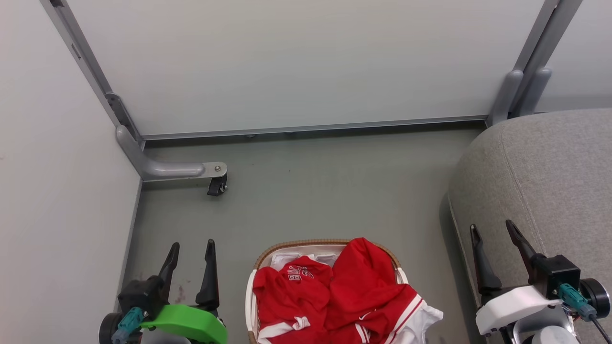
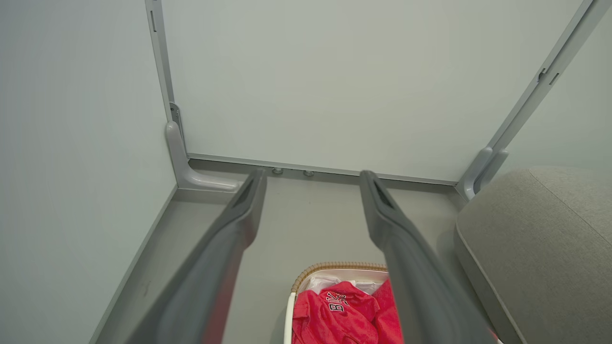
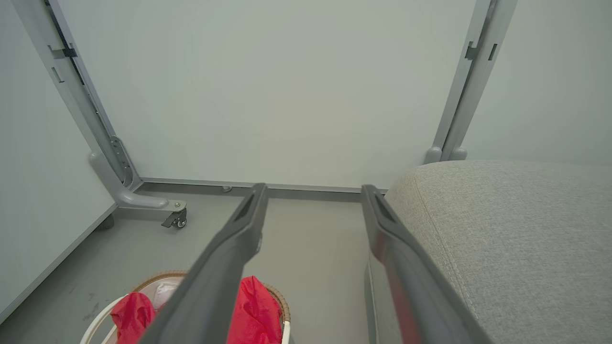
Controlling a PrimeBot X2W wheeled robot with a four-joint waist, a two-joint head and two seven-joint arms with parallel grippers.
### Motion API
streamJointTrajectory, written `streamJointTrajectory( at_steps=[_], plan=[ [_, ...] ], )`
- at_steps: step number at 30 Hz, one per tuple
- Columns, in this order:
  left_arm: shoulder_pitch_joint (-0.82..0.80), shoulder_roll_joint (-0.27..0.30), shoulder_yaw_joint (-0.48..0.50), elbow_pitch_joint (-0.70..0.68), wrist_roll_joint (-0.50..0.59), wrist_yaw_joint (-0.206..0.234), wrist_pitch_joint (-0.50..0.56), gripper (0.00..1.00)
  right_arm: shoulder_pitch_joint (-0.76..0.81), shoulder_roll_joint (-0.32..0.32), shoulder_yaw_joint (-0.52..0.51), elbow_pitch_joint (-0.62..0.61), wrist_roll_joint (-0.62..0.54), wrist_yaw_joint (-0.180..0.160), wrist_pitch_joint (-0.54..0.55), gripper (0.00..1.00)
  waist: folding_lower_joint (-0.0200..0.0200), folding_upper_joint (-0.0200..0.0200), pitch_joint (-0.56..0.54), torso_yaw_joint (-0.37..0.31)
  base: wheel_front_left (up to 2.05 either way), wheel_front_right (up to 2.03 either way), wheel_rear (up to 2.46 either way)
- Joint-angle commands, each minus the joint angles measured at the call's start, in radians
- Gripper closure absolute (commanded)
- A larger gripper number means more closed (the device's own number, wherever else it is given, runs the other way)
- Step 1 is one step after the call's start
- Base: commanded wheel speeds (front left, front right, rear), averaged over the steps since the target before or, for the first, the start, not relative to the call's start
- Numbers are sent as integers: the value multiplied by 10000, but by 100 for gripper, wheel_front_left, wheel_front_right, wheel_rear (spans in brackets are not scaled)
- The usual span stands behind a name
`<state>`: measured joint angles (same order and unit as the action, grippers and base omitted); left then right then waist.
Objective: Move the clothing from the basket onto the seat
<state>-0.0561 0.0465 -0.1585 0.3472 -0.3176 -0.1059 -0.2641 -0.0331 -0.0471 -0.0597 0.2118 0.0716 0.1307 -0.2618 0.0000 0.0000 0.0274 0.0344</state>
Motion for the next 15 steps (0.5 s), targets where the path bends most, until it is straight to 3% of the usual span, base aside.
streamJointTrajectory(
  at_steps=[1,15],
  plan=[
    [86,69,25,20,12,-32,-7,0,102,-60,-2,7,-29,0,-49,0,0,0,4,-4,0,0,0],
    [55,68,32,124,40,-60,-7,0,75,-60,-6,-40,52,0,-49,0,0,0,37,-5,0,0,0]
  ],
)
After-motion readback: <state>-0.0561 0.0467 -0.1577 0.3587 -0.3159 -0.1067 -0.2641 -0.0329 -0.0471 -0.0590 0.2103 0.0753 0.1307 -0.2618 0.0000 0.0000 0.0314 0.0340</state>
